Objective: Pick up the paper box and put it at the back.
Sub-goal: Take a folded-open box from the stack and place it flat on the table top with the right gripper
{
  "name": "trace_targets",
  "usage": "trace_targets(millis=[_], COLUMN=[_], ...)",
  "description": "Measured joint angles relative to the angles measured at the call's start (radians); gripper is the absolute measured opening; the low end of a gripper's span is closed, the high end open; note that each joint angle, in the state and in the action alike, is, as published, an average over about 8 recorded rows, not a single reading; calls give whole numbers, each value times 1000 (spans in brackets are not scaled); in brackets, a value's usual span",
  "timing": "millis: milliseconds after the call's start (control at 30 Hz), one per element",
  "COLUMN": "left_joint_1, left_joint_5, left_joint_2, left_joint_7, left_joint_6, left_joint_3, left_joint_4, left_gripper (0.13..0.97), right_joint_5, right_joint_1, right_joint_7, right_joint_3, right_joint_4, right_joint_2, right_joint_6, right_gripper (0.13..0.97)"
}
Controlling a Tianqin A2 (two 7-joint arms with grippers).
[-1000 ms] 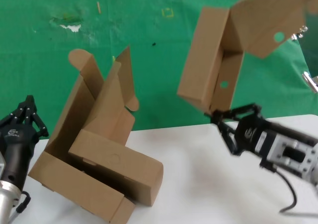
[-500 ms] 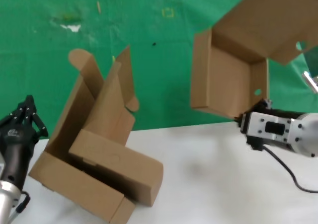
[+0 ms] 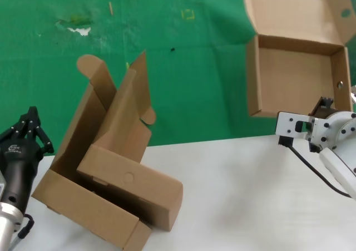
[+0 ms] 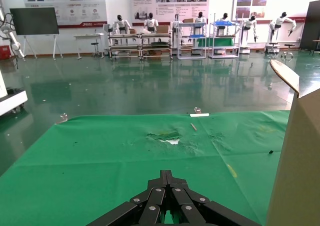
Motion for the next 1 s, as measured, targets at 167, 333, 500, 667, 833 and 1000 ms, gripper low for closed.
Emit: trace_targets(millis=[167,333,500,667,833,1000], left_joint_1=[0,0,0,0,0,0], left_joint_5=[0,0,0,0,0,0], left_joint_2=[0,0,0,0,0,0], left_joint_7=[0,0,0,0,0,0], left_joint_6=[0,0,0,0,0,0], left_joint_3=[0,0,0,0,0,0], left_joint_4=[0,0,0,0,0,0], left_gripper=[140,140,140,140,140,140], right_joint_5=[-70,-122,-149,-164,-172,-184], right_joint_1=[22,60,82,97,111,126], right_joint_7=[-62,-116,-143,-158,-161,-151], right_joint_3=[-9,-39,-43,-34,-18,-3], right_joint_4=[-104,-238,-320,-368,-403,-436], right_joint_2=[-98,-203,-274,-316,-347,-372], right_joint_6=[1,21,36,47,55,58], right_gripper=[137,137,136,136,136,136])
